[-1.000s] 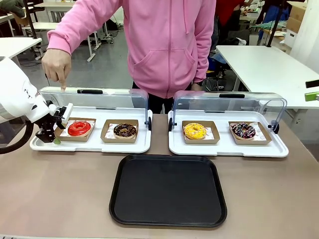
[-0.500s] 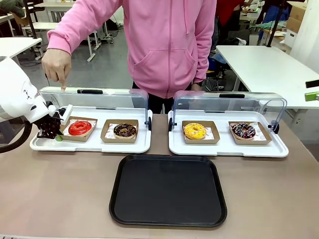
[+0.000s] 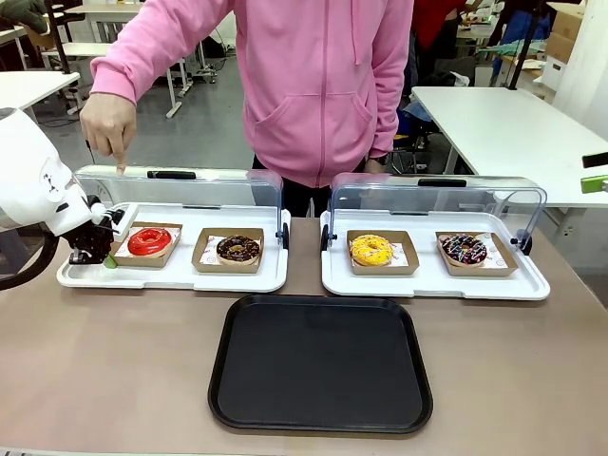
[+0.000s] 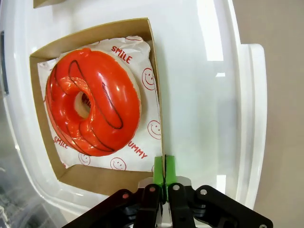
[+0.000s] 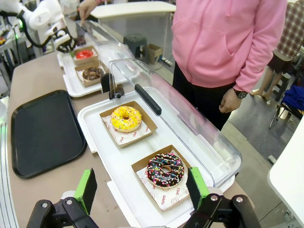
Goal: Move the first donut from the left to the tray.
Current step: Pick up the Paper togo box containing the Donut indicated by the person and place it on the Handle tray.
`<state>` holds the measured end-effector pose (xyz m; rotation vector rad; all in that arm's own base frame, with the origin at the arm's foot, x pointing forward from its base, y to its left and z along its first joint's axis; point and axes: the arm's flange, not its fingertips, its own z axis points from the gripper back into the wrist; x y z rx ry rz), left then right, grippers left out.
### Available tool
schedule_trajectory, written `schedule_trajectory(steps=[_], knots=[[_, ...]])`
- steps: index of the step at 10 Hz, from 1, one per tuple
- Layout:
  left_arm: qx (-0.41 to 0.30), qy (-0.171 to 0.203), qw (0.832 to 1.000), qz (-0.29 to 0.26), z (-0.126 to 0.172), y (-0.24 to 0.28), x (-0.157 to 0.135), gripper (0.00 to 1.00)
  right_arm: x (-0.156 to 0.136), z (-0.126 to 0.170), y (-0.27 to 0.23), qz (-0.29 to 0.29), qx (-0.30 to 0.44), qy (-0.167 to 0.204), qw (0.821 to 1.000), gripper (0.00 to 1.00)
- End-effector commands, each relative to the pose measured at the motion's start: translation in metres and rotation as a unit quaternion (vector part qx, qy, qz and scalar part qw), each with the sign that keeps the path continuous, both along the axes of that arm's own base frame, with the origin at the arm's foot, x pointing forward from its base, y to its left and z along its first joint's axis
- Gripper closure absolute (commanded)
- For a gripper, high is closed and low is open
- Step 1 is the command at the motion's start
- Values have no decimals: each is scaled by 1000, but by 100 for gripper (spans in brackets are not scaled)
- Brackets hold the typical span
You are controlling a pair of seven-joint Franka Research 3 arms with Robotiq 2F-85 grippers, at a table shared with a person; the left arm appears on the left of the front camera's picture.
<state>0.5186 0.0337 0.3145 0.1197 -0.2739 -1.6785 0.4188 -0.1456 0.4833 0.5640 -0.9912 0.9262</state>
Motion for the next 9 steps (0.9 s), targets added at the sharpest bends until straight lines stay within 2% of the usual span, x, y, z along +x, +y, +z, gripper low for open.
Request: schedule_trajectory(steps=[1,5,7,9], knots=[[-2,0,1000,1,0,0,0,100,2,0,2,0,9,-13,1000,0],[0,0,1000,0,0,0,0,99,2,0,2,0,9,-13,1000,0],[-4,-47,999,-4,24,-13,-17,99,2,0,2,0,9,-13,1000,0],[-19,-68,997,-8,47,-25,-32,99,2,0,2,0,9,-13,1000,0]])
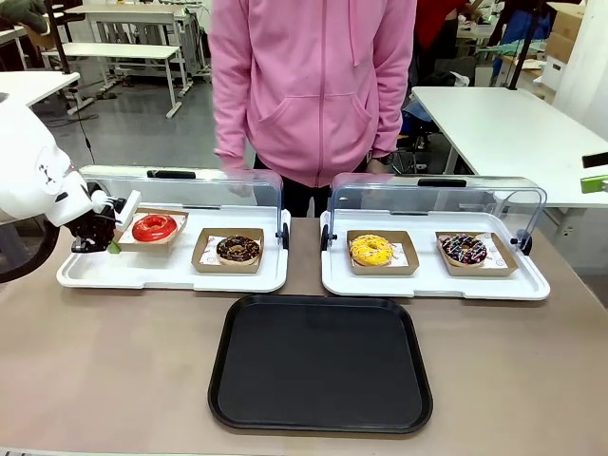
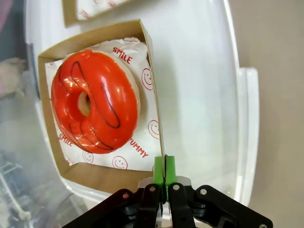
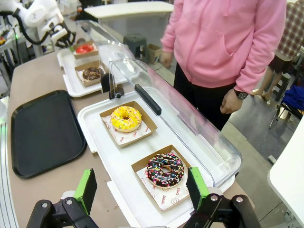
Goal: Move the first donut from the left to the tray.
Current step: Pick up the Paper togo box containing the Donut indicated by the person and place it on the Handle tray.
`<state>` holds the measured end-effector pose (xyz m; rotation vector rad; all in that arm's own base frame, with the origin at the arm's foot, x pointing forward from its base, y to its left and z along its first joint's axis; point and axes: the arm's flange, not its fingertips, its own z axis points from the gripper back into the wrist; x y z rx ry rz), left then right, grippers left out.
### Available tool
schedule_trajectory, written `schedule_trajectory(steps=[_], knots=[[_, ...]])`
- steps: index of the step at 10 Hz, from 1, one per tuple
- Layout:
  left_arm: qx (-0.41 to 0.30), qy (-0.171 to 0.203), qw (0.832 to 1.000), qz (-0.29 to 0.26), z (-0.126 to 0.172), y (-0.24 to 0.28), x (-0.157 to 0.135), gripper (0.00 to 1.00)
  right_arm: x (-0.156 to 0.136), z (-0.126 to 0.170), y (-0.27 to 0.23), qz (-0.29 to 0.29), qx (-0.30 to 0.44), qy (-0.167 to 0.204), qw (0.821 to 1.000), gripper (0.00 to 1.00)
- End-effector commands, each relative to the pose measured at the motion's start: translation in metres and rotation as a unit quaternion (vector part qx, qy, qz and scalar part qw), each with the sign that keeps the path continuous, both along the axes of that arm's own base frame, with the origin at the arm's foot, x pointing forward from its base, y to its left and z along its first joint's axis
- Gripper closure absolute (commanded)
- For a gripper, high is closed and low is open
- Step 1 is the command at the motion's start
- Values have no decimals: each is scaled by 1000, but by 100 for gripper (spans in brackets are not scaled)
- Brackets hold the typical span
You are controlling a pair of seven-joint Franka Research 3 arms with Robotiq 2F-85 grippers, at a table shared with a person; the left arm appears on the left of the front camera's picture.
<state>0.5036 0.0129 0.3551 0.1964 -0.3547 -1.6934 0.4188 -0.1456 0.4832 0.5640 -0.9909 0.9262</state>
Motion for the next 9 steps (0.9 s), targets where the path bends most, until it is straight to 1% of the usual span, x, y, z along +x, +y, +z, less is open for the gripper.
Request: schedule_trajectory(steps=[1,3,5,6,8,9], knots=[[-24,-29,999,6,19,-10,-25,99,2,0,2,0,9,-13,1000,0],[-42,-14,999,-6,44,-29,-46,99,2,0,2,0,9,-13,1000,0],[-54,16,998,-7,53,-57,-77,99,2,0,2,0,9,-13,1000,0],[-53,27,998,0,56,-76,-98,99,2,0,2,0,9,-13,1000,0],[-32,8,999,-16,54,-117,-144,99,2,0,2,0,9,-13,1000,0],[-39,-8,999,-18,54,-130,-162,99,2,0,2,0,9,-13,1000,0]])
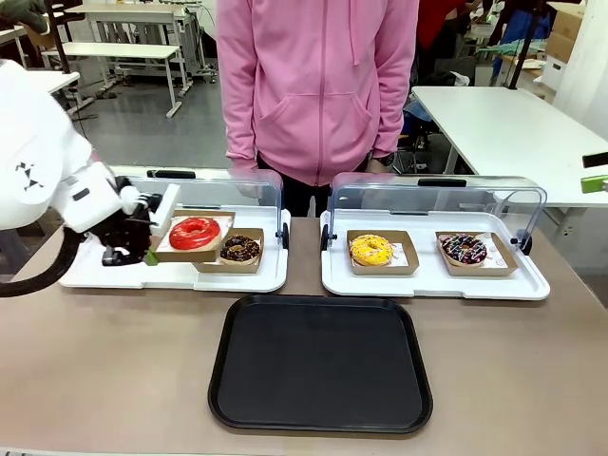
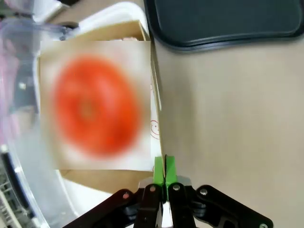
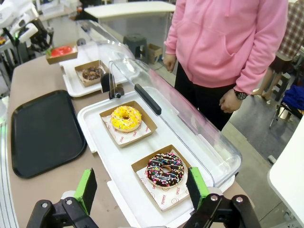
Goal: Move the first donut from the left to the tray.
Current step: Pick up the Paper togo box containing the Donut indicated by the person and place it on the Handle tray.
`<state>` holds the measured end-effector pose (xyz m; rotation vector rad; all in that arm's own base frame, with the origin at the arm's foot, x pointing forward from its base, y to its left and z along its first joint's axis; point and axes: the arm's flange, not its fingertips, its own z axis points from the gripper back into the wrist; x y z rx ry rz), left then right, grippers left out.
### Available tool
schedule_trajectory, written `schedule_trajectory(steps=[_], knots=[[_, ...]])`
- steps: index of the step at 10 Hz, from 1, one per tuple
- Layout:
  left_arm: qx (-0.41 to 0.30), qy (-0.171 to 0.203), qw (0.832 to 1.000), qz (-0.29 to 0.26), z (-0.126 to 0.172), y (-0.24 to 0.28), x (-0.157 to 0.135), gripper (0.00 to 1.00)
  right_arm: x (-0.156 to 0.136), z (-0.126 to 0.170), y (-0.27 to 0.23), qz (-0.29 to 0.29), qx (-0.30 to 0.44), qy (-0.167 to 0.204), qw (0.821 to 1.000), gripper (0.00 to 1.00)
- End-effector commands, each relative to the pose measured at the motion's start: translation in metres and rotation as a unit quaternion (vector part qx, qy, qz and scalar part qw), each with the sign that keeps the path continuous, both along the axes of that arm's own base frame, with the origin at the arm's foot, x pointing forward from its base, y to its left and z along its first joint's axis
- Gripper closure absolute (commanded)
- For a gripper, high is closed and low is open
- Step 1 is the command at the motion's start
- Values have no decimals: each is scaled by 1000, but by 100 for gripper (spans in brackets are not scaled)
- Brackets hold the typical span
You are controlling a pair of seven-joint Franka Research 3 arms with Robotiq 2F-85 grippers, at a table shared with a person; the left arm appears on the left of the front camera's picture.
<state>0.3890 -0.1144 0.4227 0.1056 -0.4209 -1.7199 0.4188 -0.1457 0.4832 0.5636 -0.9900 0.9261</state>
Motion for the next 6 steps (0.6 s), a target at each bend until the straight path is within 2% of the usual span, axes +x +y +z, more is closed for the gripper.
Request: schedule_trajectory(steps=[1,2,3,6], knots=[[-9,-24,1000,14,-14,-13,-62,99,2,0,2,0,10,-14,1000,0],[14,-26,1000,9,-9,-9,-66,99,2,0,2,0,10,-14,1000,0],[-6,-8,1000,0,9,-19,-8,99,2,0,2,0,10,-14,1000,0],[-6,-8,1000,0,9,-19,-8,99,2,0,2,0,10,-14,1000,0]])
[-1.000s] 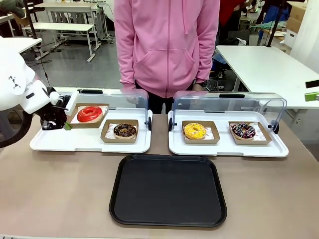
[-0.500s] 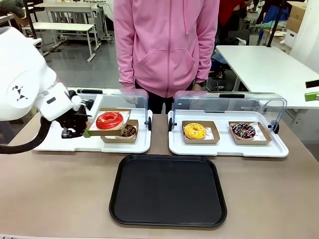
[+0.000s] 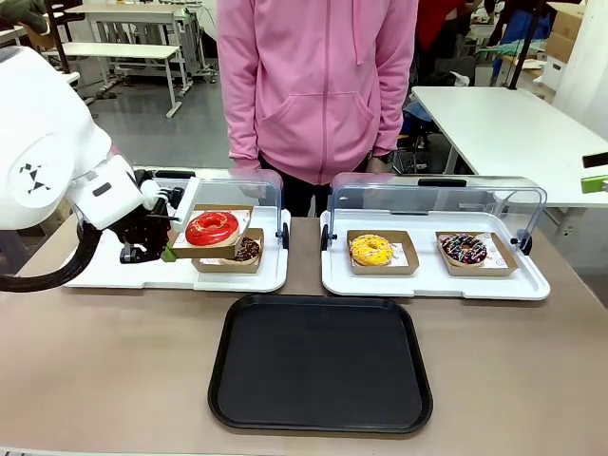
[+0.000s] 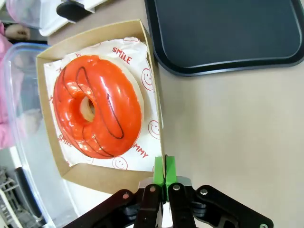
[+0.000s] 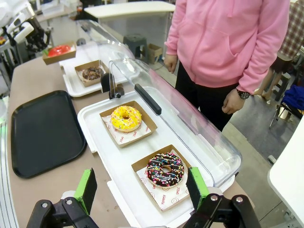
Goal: Move the first donut from the left to the tray.
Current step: Pick up the Paper togo box containing the Donut indicated by the person and place it on the Handle tray.
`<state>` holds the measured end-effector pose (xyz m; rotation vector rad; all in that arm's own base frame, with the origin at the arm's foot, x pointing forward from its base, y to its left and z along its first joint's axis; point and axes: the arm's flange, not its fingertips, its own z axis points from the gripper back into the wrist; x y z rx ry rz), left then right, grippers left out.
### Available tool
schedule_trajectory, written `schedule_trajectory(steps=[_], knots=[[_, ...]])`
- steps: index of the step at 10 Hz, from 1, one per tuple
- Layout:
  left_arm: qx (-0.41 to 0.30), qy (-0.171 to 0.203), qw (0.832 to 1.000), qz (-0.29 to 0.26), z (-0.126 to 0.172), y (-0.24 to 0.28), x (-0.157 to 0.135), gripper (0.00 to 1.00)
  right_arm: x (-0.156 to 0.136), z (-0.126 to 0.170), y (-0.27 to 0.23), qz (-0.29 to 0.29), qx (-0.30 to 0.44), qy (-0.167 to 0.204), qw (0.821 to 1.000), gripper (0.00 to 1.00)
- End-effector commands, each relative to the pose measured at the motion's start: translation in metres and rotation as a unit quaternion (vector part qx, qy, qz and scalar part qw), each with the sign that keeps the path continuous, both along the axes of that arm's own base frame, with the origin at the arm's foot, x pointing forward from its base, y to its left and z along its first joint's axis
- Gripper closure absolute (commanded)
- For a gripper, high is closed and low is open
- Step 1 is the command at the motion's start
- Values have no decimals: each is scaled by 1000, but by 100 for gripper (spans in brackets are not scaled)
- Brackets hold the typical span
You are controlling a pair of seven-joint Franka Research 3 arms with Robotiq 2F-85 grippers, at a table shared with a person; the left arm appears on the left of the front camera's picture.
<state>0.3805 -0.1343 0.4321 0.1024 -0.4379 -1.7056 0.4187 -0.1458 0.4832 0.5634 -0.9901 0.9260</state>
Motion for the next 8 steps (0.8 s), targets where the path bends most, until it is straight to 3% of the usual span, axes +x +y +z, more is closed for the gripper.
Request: schedule_trajectory(steps=[1,3,4,8], knots=[[0,-3,1000,-2,2,-3,-2,99,2,0,2,0,10,-14,1000,0],[-39,-2,999,-17,-8,-50,-44,99,2,0,2,0,10,-14,1000,0],[-28,23,999,3,-13,-76,-62,99,2,0,2,0,10,-14,1000,0],[-2,11,999,46,-33,-148,-131,99,2,0,2,0,10,-14,1000,0]])
